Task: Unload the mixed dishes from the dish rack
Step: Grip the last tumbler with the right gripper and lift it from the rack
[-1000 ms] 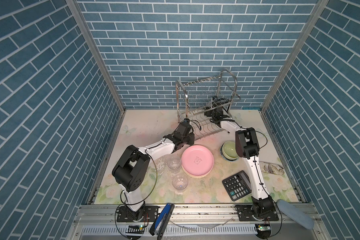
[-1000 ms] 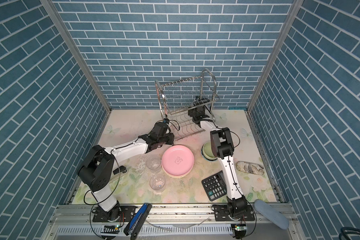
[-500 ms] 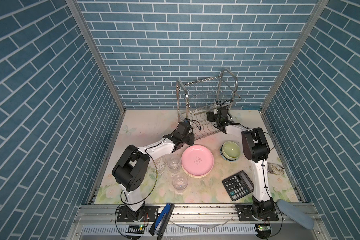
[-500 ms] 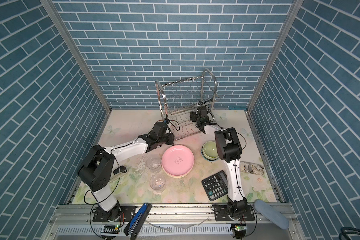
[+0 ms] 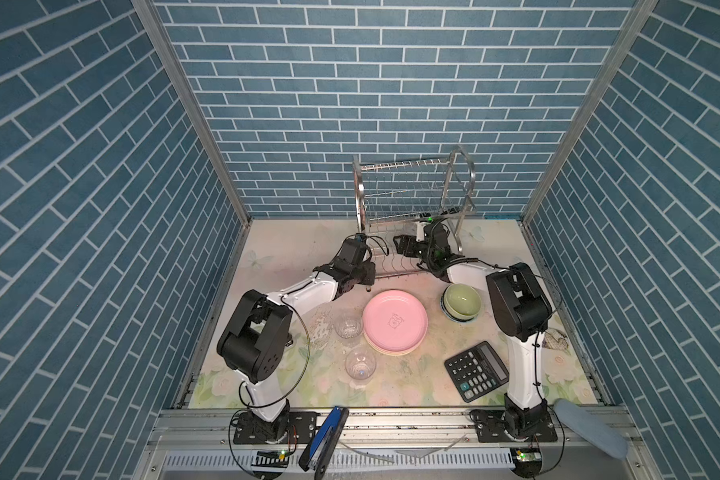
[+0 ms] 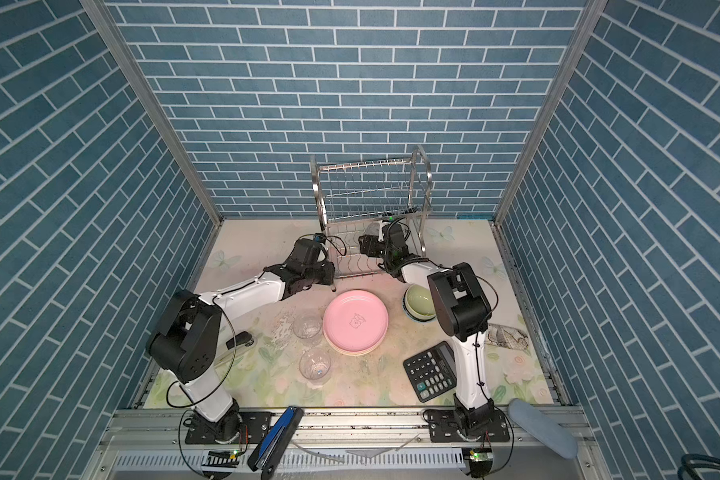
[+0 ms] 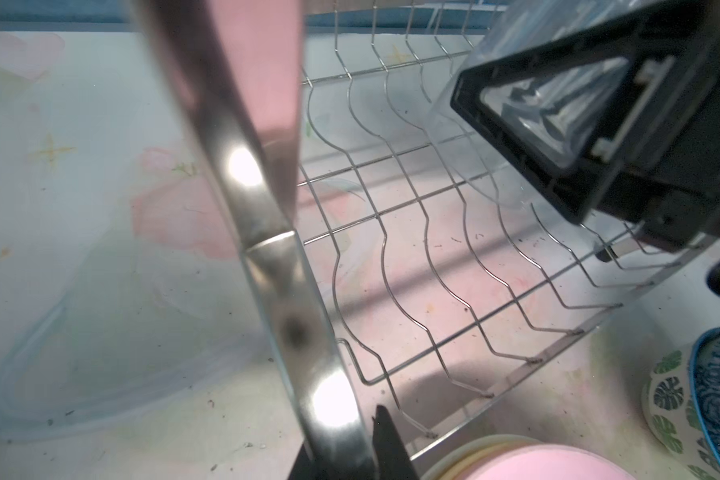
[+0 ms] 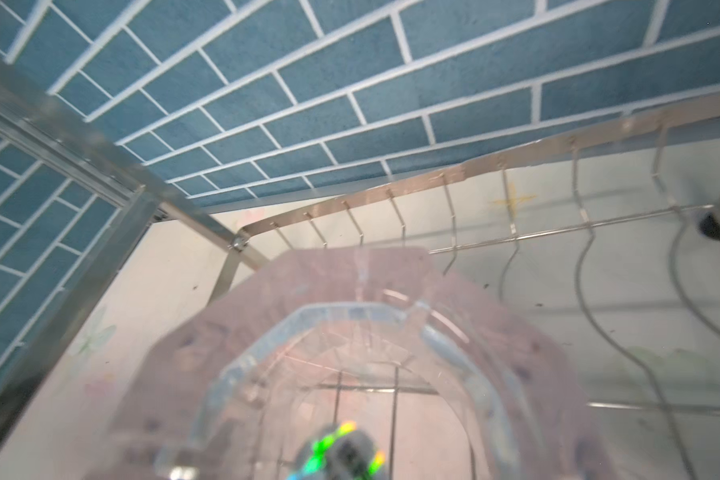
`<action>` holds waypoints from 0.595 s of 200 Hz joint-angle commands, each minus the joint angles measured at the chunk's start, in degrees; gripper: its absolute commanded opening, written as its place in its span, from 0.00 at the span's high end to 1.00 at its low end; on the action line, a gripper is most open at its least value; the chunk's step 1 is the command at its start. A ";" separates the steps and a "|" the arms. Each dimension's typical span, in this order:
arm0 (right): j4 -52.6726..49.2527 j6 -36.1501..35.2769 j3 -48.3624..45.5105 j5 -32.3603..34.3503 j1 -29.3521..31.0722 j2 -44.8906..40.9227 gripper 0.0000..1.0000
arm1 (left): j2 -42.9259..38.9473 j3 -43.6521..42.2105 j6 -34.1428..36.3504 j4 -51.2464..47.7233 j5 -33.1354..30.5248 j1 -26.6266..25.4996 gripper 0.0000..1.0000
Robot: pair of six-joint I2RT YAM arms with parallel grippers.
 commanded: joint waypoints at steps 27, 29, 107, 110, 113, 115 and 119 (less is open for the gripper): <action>16.41 11.09 -7.35 -2.41 2.83 -8.47 0.85 | 1.33 -1.10 0.81 -6.56 -3.24 3.07 0.99; 16.88 11.62 -7.68 -2.41 2.88 -8.65 0.85 | 1.42 -1.06 0.79 -6.56 -3.25 3.12 0.99; 27.58 25.44 -14.70 -5.13 4.17 -12.43 0.87 | 1.51 -0.46 0.71 -6.99 -4.62 5.08 0.99; 28.10 26.14 -14.89 -5.36 4.22 -12.38 0.87 | 1.46 -0.39 0.68 -7.04 -4.72 5.11 0.99; 28.61 26.77 -15.14 -5.53 4.25 -12.38 0.87 | 1.52 -0.28 0.71 -7.19 -4.79 5.18 0.99; 28.98 27.40 -15.36 -5.67 4.24 -12.35 0.87 | 1.51 -0.22 0.72 -7.18 -4.82 5.23 0.99; 29.80 28.39 -15.64 -5.97 4.27 -12.34 0.87 | 1.47 -0.13 0.67 -7.24 -4.92 5.22 0.99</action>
